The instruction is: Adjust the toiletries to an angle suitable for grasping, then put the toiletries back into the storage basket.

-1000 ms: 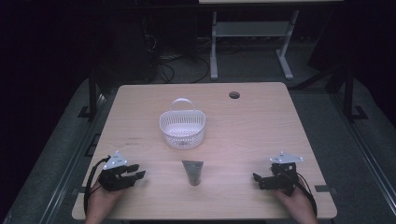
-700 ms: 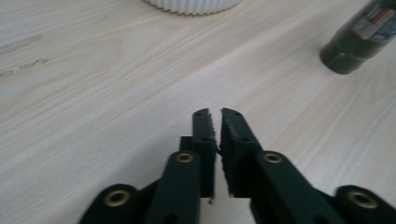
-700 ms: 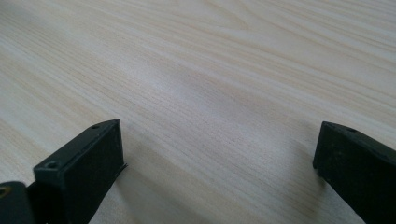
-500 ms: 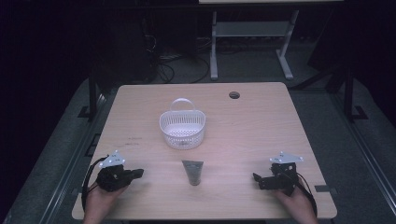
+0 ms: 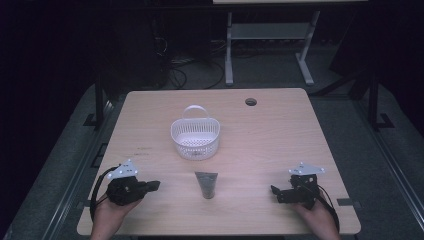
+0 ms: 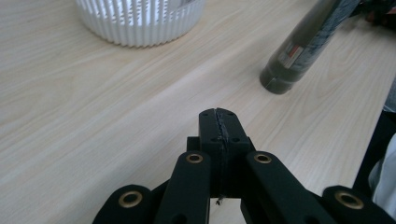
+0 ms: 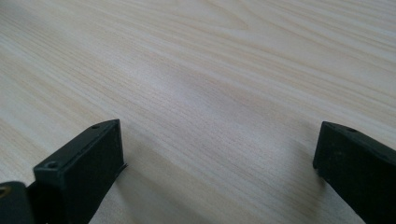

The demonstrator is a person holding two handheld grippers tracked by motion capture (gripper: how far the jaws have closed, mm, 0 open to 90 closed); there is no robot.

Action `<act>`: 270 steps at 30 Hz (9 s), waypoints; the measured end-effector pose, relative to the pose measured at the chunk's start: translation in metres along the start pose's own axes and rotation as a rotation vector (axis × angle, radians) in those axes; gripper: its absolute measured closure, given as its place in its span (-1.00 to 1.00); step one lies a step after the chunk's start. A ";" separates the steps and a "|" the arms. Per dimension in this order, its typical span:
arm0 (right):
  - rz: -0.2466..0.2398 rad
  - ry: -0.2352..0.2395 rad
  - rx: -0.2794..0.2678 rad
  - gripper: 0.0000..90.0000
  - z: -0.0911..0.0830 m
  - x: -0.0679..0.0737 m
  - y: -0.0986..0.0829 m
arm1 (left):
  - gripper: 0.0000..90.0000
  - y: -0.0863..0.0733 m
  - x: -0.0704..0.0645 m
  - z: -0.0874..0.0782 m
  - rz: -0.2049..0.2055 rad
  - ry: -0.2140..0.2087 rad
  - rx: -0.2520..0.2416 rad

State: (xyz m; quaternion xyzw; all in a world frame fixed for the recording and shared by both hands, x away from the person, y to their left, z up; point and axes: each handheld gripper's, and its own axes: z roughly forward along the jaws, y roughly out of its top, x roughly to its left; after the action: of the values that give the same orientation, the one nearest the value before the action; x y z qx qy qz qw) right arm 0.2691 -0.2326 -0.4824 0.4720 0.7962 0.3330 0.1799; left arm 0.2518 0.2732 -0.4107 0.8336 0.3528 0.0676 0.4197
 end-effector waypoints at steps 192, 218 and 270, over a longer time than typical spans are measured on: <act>0.001 0.001 -0.001 -0.97 0.000 0.000 0.000 | -0.35 0.112 -0.070 0.079 0.227 -0.116 0.056; 0.002 0.001 -0.001 -0.97 0.000 0.001 0.000 | -0.35 0.113 -0.057 0.064 0.201 -0.102 0.046; 0.003 -0.002 -0.002 -0.97 -0.001 0.001 0.000 | -0.35 0.128 -0.010 0.031 0.135 0.004 -0.016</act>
State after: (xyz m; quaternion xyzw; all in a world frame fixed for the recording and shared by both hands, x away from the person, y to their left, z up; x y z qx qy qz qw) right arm 0.2681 -0.2324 -0.4823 0.4732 0.7951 0.3336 0.1807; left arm 0.3255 0.1957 -0.3332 0.8521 0.2958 0.1001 0.4199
